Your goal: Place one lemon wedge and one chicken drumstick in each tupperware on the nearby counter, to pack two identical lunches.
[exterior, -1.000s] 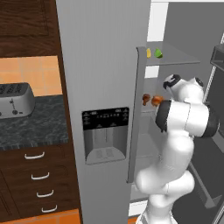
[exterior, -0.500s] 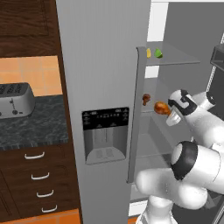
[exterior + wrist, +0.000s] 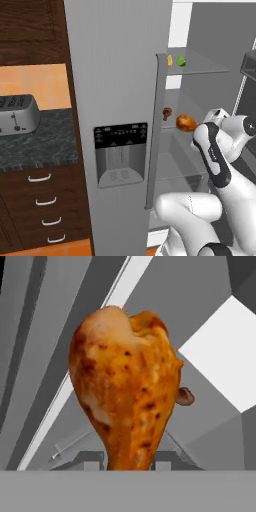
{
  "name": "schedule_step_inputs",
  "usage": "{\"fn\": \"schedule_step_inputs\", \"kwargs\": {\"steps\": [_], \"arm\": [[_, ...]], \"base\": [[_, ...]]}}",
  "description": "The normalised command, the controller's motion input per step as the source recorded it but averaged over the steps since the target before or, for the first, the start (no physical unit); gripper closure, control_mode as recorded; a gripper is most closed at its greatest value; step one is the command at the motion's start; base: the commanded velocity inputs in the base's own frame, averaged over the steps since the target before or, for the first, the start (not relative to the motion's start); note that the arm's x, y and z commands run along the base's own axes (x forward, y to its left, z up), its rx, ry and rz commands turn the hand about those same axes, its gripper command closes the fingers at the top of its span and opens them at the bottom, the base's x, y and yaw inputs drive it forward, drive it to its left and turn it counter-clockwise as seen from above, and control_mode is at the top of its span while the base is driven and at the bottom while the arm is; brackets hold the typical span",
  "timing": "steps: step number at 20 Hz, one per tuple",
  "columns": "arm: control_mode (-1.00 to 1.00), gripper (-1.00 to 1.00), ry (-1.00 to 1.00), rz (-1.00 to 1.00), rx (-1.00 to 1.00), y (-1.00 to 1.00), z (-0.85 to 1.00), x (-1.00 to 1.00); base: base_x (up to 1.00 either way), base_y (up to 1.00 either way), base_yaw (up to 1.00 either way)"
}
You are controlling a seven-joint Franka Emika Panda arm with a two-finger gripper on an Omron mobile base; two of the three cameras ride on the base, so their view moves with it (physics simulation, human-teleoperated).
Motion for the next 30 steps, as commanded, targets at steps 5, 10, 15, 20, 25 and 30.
{"fn": "schedule_step_inputs", "kwargs": {"steps": [5, 10, 15, 20, 25, 30], "arm": [[1.00, 1.00, -0.06, 0.01, -0.11, 0.24, 0.35, -0.42], [1.00, 1.00, 0.00, 0.00, 0.00, 0.00, 0.00, 0.00], [1.00, 1.00, 0.00, 0.00, 0.00, 0.00, 0.00, 0.00], [1.00, 1.00, 0.00, 0.00, 0.00, 0.00, 0.00, 0.00], [1.00, 1.00, 0.00, 0.00, 0.00, 0.00, 0.00, 0.00], [1.00, 1.00, 0.00, 0.00, 0.00, 0.00, 0.00, 0.00]], "base": [[-0.40, 0.08, 0.00], [-0.71, 0.60, 0.01], [0.25, 1.00, 0.08], [0.45, 1.00, 0.02], [0.38, 1.00, 0.00], [0.50, 1.00, 0.00]]}}
